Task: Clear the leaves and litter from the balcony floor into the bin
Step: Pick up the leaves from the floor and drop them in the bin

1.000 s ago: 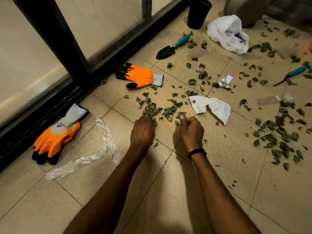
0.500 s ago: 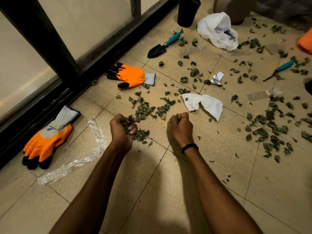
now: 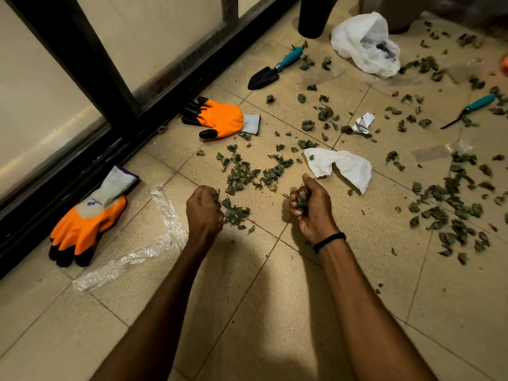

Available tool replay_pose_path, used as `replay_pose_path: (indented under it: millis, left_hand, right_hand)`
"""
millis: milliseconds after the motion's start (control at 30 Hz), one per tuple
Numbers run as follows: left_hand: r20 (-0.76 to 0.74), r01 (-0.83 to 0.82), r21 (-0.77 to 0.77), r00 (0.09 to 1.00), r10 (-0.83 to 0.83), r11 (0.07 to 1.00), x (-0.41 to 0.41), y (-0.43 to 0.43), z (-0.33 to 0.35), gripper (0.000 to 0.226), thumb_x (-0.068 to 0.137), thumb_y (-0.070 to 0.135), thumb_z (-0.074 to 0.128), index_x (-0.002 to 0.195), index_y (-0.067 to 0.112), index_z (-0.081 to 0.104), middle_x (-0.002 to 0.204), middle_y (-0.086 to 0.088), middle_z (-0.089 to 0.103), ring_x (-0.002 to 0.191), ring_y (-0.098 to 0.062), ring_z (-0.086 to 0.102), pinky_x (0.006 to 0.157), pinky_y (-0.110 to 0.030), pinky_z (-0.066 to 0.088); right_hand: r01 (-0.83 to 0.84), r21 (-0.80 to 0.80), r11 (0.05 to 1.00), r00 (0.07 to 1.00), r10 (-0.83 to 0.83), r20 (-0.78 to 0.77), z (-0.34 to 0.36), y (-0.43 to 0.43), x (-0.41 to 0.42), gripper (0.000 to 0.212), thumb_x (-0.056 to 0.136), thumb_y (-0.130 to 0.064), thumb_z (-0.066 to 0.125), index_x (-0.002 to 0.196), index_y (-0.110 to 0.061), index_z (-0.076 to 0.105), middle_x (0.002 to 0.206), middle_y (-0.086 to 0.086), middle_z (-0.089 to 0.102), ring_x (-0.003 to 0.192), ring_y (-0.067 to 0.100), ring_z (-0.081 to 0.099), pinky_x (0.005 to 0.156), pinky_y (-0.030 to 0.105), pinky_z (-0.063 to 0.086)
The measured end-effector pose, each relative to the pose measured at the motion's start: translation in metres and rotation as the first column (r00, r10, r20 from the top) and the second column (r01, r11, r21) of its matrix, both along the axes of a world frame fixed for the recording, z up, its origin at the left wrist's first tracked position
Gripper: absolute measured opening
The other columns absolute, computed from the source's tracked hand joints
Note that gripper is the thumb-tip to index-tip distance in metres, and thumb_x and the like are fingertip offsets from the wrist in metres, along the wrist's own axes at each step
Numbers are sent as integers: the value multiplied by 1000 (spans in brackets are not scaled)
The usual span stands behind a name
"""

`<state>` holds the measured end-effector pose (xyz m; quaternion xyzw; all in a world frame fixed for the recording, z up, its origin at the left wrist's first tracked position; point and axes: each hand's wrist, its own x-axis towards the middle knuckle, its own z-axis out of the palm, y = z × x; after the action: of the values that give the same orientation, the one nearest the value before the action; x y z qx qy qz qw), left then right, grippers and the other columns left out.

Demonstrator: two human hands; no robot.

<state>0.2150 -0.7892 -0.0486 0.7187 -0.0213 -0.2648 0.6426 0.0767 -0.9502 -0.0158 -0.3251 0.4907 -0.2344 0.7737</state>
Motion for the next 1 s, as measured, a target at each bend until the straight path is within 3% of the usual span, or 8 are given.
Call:
replay_pose_path:
  millis: [67,133,333,500,633,833,933,1000]
  left_hand:
    - [357,106,270,912,-201,957,-5,5,-6,37,105,45,40,83,20,56,72,2,64,59,-16,60,51,-28,47]
    - [473,124,412,818,-328,903,-12,8,-8,32,105,47,44,92,19,52,75,3,66,61,-12,61,50,-25,45]
    - [563,160,571,638,-526,805,-25,17,-26,25,109,26,33,127,19,48,97,-1,52,79,-16,49,62,-24,32]
    - [530,137,600,670,-520,788,-18,20,-30,31,110,34,28,125,19,51,100,-6,55,80,-8,40,62,-14,26]
    - [515,143,631,659,-549,763,-16,22,-23,47,106,48,34,142,19,41,111,-13,53,90,-19,49,72,-30,40]
    - [512,-7,811,492,-704,585,-21,13,-30,47,100,58,44,119,15,55,99,-11,58,80,-22,51,64,-35,46]
    - [565,-13,764,496,-659,645,-22,12,-34,32,106,40,41,103,12,58,90,-7,58,73,-20,49,63,-37,46]
    - [563,60,644,638,-525,763,-18,15,-29,30,107,38,39,92,16,53,80,-1,56,68,-18,50,60,-33,40]
  right_hand:
    - [-60,-99,993,995,51,-91,-3,4,3,28,98,-28,60,77,-10,56,62,5,53,47,13,45,36,21,33]
    - [-178,-225,958,971,134,-198,-9,9,5,18,99,-24,57,92,-8,60,72,5,58,53,12,50,42,23,41]
    - [-721,-533,444,678,292,-674,-23,29,20,25,100,-16,54,124,-16,60,120,0,58,106,15,58,94,28,50]
    - [-844,-508,169,535,325,-780,-30,67,30,16,96,-25,62,109,-16,60,104,1,45,87,14,49,73,24,40]
    - [-814,-516,266,574,238,-783,-32,65,28,13,95,-24,56,91,-15,48,90,2,51,77,17,46,58,26,31]
    - [-536,-494,685,795,211,-569,-23,40,12,7,96,-18,57,103,-17,54,97,-5,60,83,13,61,72,23,55]
    - [-433,-523,734,821,81,-566,-25,25,7,13,99,-16,51,107,-15,62,107,2,68,92,18,63,82,34,54]
    - [-445,-594,671,788,-21,-615,-26,18,5,16,101,-19,49,104,-14,64,101,3,68,91,18,60,75,25,43]
